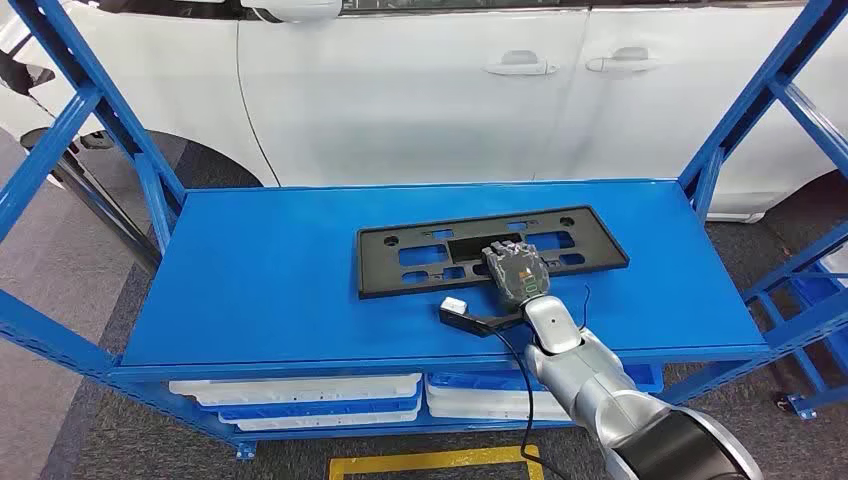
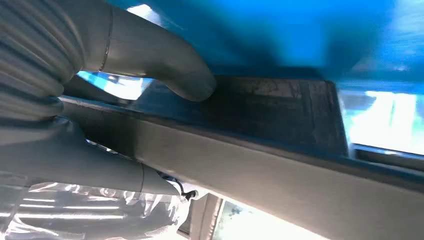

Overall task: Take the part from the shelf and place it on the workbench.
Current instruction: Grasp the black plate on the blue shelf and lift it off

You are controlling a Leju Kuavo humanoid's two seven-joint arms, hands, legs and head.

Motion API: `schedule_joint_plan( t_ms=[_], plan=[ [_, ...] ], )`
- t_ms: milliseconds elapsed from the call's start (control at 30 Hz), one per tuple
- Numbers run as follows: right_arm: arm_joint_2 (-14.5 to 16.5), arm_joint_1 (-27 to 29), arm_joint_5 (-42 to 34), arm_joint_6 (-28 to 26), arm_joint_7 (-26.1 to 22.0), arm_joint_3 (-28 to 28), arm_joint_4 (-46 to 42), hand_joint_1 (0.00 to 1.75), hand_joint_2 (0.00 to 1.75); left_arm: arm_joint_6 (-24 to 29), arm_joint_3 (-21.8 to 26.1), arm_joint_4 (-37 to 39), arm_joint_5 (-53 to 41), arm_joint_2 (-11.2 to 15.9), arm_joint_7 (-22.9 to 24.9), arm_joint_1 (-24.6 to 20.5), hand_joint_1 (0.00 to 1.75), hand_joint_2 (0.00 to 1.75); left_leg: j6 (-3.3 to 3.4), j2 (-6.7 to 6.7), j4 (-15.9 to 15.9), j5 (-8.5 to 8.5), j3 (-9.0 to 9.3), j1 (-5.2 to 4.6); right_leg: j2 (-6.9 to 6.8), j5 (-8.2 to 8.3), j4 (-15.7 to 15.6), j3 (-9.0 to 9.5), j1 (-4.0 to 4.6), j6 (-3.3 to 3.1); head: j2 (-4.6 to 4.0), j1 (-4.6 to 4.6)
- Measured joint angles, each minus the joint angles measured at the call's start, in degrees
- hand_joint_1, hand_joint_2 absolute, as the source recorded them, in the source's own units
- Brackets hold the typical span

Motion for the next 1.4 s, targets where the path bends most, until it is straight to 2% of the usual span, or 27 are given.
schedule_joint_plan(
  t_ms=[67, 133, 167, 233, 267, 300, 333, 367, 433, 467, 533, 633, 667, 733, 800, 833, 867, 900, 967, 1000, 1067, 1167, 1267, 1300, 1333, 1367, 1400],
  plan=[
    [-0.02, 0.01, -0.03, -0.05, -0.15, -0.23, 0.0, 1.75, 1.75, 0.07, 0.0, 0.0, -0.01, -0.02, -0.02, -0.01, 0.0, 0.0, 0.36, -0.01, -0.13, 0.1, 0.02, 0.02, 0.01, -0.04, -0.01, 0.01, -0.03, 0.3, 0.0, 0.0],
    [-0.13, 0.03, -0.04, -0.15, -0.43, -0.8, 0.02, 1.75, 1.75, 0.19, 0.0, 0.0, -0.15, -0.04, -0.38, -0.06, 0.0, 0.0, 1.01, 0.01, -0.42, 0.33, 0.08, 0.17, 0.06, -1.17, 1.42, -0.59, -0.18, 0.95, 0.0, 0.01],
    [-0.21, 0.06, -0.01, -0.2, -0.59, -1.09, 0.04, 1.75, 1.75, 0.25, 0.0, 0.0, -0.23, -0.05, -0.77, -0.1, 0.0, 0.0, 1.27, 0.03, -0.55, 0.44, 0.07, 0.28, 0.07, -2.62, 3.81, -1.7, -0.31, 1.28, 0.0, 0.01],
    [-0.33, 0.29, 0.21, -0.33, -0.97, -1.58, 0.14, 1.75, 1.75, 0.39, 0.0, 0.0, -0.32, -0.04, -1.58, -0.14, 0.0, 0.0, 1.53, 0.06, -0.55, 0.46, -0.07, 0.29, 0.07, -6.35, 11.61, -5.49, -0.55, 1.81, 0.0, 0.0],
    [-0.36, 0.45, 0.39, -0.43, -1.14, -1.79, 0.19, 1.75, 1.75, 0.43, 0.0, 0.0, -0.35, -0.03, -1.89, -0.15, 0.0, 0.44, 1.56, 0.06, -0.54, 0.45, -0.1, 0.28, 0.07, -7.58, 15.2, -7.32, -0.63, 1.97, 0.0, 0.0],
    [-0.36, 0.58, 0.57, -0.5, -1.27, -1.97, 0.23, 1.75, 1.75, 0.45, 0.0, 0.0, -0.39, -0.03, -2.13, -0.14, 0.0, 0.87, 1.55, 0.05, -0.53, 0.42, -0.06, 0.27, 0.07, -7.72, 17.04, -8.33, -0.68, 2.03, 0.0, 0.0],
    [-0.36, 0.64, 0.74, -0.58, -1.32, -2.16, 0.24, 1.75, 1.75, 0.43, -0.01, 0.0, -0.44, -0.03, -2.46, -0.14, 0.0, 1.31, 1.51, 0.01, -0.53, 0.37, 0.05, 0.27, 0.07, -6.63, 16.41, -8.13, -0.72, 1.98, 0.0, 0.0],
    [-0.37, 0.64, 0.9, -0.62, -1.34, -2.37, 0.25, 1.75, 1.75, 0.38, -0.02, 0.0, -0.5, -0.03, -2.9, -0.15, 0.0, 1.75, 1.43, -0.03, -0.53, 0.29, 0.23, 0.27, 0.07, -4.66, 13.49, -6.8, -0.74, 1.82, 0.0, 0.0],
    [-0.41, 0.53, 1.27, -0.7, -1.52, -2.87, 0.24, 1.75, 1.75, 0.3, -0.06, 0.0, -0.69, -0.09, -4.01, -0.23, 0.0, 1.75, 1.12, -0.15, -0.48, 0.09, 0.49, 0.2, 0.08, -0.68, 4.83, -2.67, -0.54, 1.15, 0.0, 0.0],
    [-0.43, 0.46, 1.46, -0.76, -1.7, -3.12, 0.24, 1.75, 1.75, 0.3, -0.07, 0.0, -0.73, -0.13, -4.48, -0.28, 0.0, 1.75, 0.86, -0.19, -0.45, 0.02, 0.5, 0.18, 0.07, 0.3, 1.82, -1.31, -0.34, 0.8, 0.0, 0.0],
    [-0.45, 0.34, 1.75, -0.97, -2.19, -3.64, 0.24, 1.75, 1.75, 0.33, -0.07, 0.0, -0.58, -0.2, -5.1, -0.37, 0.0, 1.75, 0.25, -0.22, -0.48, -0.02, 0.4, 0.19, 0.07, 0.46, -0.06, -0.63, 0.07, 0.29, 0.0, 0.0],
    [-0.4, 0.11, 1.63, -1.81, -3.47, -4.43, 0.07, 1.75, 1.75, 0.39, -0.07, 0.0, -0.38, -0.11, -5.34, -0.48, 0.0, 1.75, -0.65, -0.17, 0.24, -0.8, 0.27, 0.2, -0.05, 0.91, -0.98, -0.16, -0.22, -0.64, 0.0, 0.0],
    [-0.34, 0.06, 1.23, -2.26, -4.26, -4.78, -0.19, 1.75, 1.75, 0.22, -0.07, 0.0, -0.33, -0.08, -5.43, -0.52, 0.0, 1.75, -0.86, -0.14, 2.13, -2.04, -0.51, 0.19, -0.14, 1.07, -1.35, 0.07, -0.39, -0.95, 0.0, -0.01],
    [-0.1, 0.38, -1.45, -3.15, -7.77, -5.86, -1.76, 1.75, 1.75, -0.46, -0.06, 0.0, 0.02, -0.04, -6.03, -0.55, 0.0, 1.75, -1.19, -0.07, 9.26, -5.69, -3.84, 0.34, -0.23, 1.13, -1.53, 0.18, -0.41, -1.33, 0.0, -0.01],
    [0.38, 1.63, -8.67, -3.07, -15.02, -7.54, -5.6, 1.75, 1.75, -1.41, -0.03, 0.0, 0.6, -0.02, -6.67, -0.55, 0.0, 1.75, -1.52, -0.07, 15.33, -7.59, -6.88, 0.45, -0.17, 1.03, -1.39, 0.12, -0.3, -1.47, 0.0, 0.0],
    [0.64, 2.82, -14.84, -1.88, -19.83, -8.49, -8.99, 1.75, 1.75, -1.98, 0.0, 0.0, 1.01, 0.02, -6.98, -0.57, 0.0, 1.75, -1.63, -0.06, 15.43, -6.9, -7.04, 0.49, -0.12, 0.92, -1.26, 0.16, -0.27, -1.46, 0.0, 0.0],
    [0.88, 4.23, -22.14, 0.19, -24.57, -9.37, -13.33, 1.75, 1.75, -2.59, 0.05, 0.0, 1.51, 0.08, -7.36, -0.61, 0.0, 1.75, -1.67, -0.04, 13.42, -5.3, -6.19, 0.53, -0.08, 0.75, -1.06, 0.23, -0.28, -1.38, 0.0, 0.0],
    [1.07, 5.85, -30.65, 3.38, -28.99, -10.07, -18.72, 1.75, 1.75, -3.23, 0.18, 0.0, 2.11, 0.16, -7.83, -0.68, 0.0, 1.75, -1.65, 0.01, 9.42, -3.07, -4.34, 0.58, -0.05, 0.47, -0.74, 0.3, -0.32, -1.23, 0.0, 0.0],
    [1.25, 9.45, -48.38, 12.26, -35.75, -11.0, -31.52, 1.75, 1.75, -4.35, 0.61, 0.0, 3.18, 0.29, -8.5, -0.91, 0.0, 1.75, -1.24, -0.02, 2.52, -0.42, -1.06, 0.47, -0.08, -0.13, 0.01, 0.18, -0.19, -0.72, 0.0, 0.01],
    [1.26, 11.4, -56.52, 17.23, -38.29, -11.3, -38.27, 1.75, 1.75, -4.74, 0.9, 0.0, 3.54, 0.34, -8.6, -0.97, 0.0, 1.75, -0.91, -0.08, 0.7, 0.02, -0.28, 0.38, -0.11, -0.33, 0.31, 0.03, -0.11, -0.44, 0.0, 0.01],
    [1.2, 14.86, -67.55, 25.2, -40.95, -11.63, -50.4, 1.75, 1.75, -5.08, 1.33, 0.0, 3.83, 0.45, -8.51, -0.94, 0.0, 1.75, -0.17, -0.23, 0.37, -0.07, -0.41, 0.17, -0.14, -0.39, 0.47, -0.23, -0.04, 0.06, 0.0, 0.01],
    [1.1, 18.01, -72.4, 29.26, -41.45, -11.77, -63.04, 1.75, 1.75, -5.13, 1.49, 0.0, 3.85, 0.56, -8.42, -1.07, 0.0, 1.75, 0.82, -0.19, -0.22, 0.25, -0.24, 0.4, -0.02, -2.06, 2.51, -1.06, -0.31, 0.97, 0.0, 0.0],
    [0.78, 19.86, -72.92, 29.77, -41.44, -11.96, -70.16, 1.75, 1.75, -5.14, 1.57, 0.0, 3.85, 0.64, -8.42, -1.24, 0.0, 1.75, 1.25, -0.13, -0.41, 0.3, -0.21, 0.44, 0.05, -7.37, 13.14, -6.12, -0.59, 1.77, 0.0, 0.0],
    [0.67, 20.5, -73.02, 29.9, -41.43, -12.0, -71.68, 1.75, 1.75, -5.14, 1.62, 0.0, 3.85, 0.66, -8.42, -1.25, 0.0, 1.75, 1.27, -0.11, -0.39, 0.27, -0.22, 0.43, 0.05, -8.3, 16.22, -7.68, -0.64, 1.89, 0.0, 0.0],
    [0.58, 21.12, -73.12, 30.02, -41.43, -12.05, -72.91, 1.75, 1.75, -5.14, 1.66, 0.0, 3.85, 0.67, -8.4, -1.25, 0.0, 1.75, 1.28, -0.1, -0.38, 0.25, -0.21, 0.43, 0.05, -8.12, 17.33, -8.31, -0.66, 1.92, 0.0, 0.0],
    [0.49, 21.57, -73.16, 30.1, -41.43, -12.1, -73.9, 1.75, 1.75, -5.15, 1.68, 0.0, 3.85, 0.68, -8.38, -1.27, 0.0, 1.75, 1.25, -0.1, -0.37, 0.22, -0.16, 0.43, 0.05, -6.79, 15.86, -7.68, -0.68, 1.86, 0.0, 0.0],
    [0.43, 21.83, -73.17, 30.16, -41.43, -12.13, -74.79, 1.75, 1.75, -5.15, 1.7, 0.0, 3.85, 0.68, -8.37, -1.3, 0.0, 1.75, 1.18, -0.11, -0.37, 0.18, -0.07, 0.42, 0.04, -4.75, 12.32, -5.97, -0.69, 1.7, 0.0, 0.0]
  ],
)
